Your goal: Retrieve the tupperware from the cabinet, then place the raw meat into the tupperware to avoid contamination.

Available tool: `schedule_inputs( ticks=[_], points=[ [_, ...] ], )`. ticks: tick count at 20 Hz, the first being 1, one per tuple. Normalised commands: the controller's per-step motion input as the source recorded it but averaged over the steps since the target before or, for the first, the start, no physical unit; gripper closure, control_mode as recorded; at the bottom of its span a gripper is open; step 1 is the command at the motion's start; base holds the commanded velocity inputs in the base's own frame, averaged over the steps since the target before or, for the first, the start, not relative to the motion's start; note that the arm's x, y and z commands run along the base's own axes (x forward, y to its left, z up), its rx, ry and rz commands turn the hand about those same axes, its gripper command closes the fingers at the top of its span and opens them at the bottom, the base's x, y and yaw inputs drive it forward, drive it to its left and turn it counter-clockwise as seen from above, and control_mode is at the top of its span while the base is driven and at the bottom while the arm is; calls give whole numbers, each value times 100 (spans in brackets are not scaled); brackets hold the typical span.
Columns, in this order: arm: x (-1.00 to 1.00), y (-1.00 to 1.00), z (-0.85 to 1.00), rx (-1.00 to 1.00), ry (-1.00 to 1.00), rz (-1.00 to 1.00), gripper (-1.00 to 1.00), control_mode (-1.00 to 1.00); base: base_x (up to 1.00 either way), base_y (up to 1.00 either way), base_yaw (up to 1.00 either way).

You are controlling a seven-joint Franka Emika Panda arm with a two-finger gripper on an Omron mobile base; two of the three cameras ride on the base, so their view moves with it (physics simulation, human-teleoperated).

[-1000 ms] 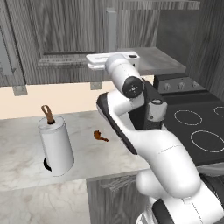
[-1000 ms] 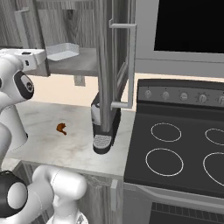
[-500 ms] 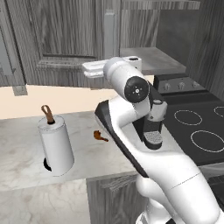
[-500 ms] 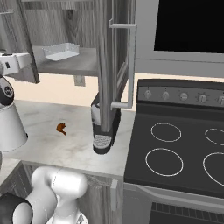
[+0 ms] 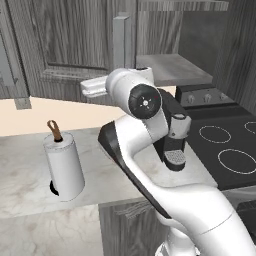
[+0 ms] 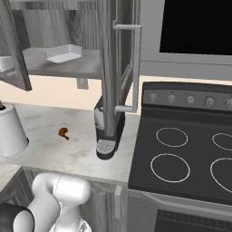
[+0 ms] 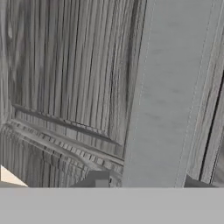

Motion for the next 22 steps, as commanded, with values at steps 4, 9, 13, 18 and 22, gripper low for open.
schedule_inputs(
  ticks=[4, 9, 13, 18, 22],
  points=[
    [-35, 69, -22, -6, 8, 0, 100, -100, 0, 0, 0],
    [-19, 55, -17, -6, 5, 1, 100, -100, 0, 0, 0],
    [-7, 14, -4, -3, 4, 0, -100, -100, 0, 0, 0],
    [-33, 2, 1, 0, 0, 3, -100, -100, 0, 0, 0],
    [-54, -2, 17, 0, -4, 9, -100, -100, 0, 0, 0]
  ],
)
